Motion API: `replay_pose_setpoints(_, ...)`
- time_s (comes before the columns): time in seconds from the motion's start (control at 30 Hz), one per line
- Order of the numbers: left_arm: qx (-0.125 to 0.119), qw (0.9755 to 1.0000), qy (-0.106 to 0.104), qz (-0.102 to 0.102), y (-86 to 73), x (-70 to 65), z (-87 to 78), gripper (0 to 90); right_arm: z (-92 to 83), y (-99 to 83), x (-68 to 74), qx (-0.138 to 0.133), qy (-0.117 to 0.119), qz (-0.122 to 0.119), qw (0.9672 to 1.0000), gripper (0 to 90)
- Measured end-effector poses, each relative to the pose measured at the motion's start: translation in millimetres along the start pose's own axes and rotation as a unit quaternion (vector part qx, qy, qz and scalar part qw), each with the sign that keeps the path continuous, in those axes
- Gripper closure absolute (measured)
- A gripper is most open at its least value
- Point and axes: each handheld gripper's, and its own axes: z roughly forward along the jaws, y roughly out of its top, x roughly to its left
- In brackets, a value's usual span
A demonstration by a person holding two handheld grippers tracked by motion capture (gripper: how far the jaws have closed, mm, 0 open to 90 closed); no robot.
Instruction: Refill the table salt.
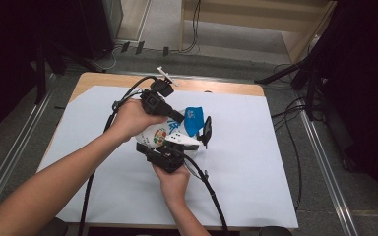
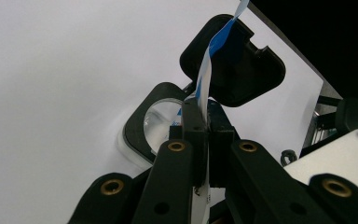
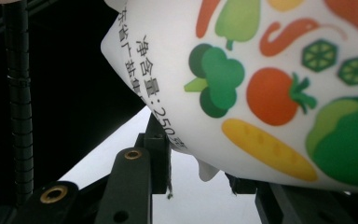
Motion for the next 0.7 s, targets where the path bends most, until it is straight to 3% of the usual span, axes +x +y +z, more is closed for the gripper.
replay_pose_setpoints(0.7, -0.003, 1.0000, 0.004, -0.003, 1.9, -0.1, -0.8, 90.0, -0.5, 1.0, 0.3, -0.009, 0.018, 0.018, 0.9996, 67.7)
